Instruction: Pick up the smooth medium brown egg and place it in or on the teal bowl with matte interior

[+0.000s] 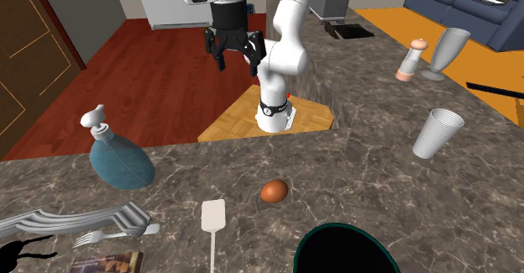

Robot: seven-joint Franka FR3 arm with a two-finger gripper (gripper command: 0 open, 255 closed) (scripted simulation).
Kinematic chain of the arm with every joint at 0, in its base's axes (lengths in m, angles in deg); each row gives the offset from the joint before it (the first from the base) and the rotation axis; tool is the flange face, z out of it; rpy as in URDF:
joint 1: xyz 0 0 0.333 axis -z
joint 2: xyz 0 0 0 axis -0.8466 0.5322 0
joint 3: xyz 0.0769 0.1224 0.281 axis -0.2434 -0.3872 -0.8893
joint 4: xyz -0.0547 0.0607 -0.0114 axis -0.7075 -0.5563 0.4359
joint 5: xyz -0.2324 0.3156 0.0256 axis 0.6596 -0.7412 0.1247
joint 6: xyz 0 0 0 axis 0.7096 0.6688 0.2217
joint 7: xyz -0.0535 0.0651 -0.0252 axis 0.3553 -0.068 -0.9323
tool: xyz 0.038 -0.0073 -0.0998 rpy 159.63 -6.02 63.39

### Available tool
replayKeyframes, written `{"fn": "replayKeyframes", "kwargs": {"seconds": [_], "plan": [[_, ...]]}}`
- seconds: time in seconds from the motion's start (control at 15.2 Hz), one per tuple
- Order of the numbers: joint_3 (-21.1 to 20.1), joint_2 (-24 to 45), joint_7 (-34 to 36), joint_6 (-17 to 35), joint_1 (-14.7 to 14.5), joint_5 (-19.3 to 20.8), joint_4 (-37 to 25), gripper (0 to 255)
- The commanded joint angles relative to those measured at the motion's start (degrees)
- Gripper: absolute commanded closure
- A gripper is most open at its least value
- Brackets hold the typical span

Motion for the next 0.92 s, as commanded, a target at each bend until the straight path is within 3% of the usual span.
{"fn": "replayKeyframes", "kwargs": {"seconds": [0.0, 0.86], "plan": [[0.0, 0.0, 0.0, 0.0, 0.0, 0.0, 0.0, 0], [-10.7, 14.7, 9.7, 23.5, -2.8, -6.8, 8.2, 0]]}}
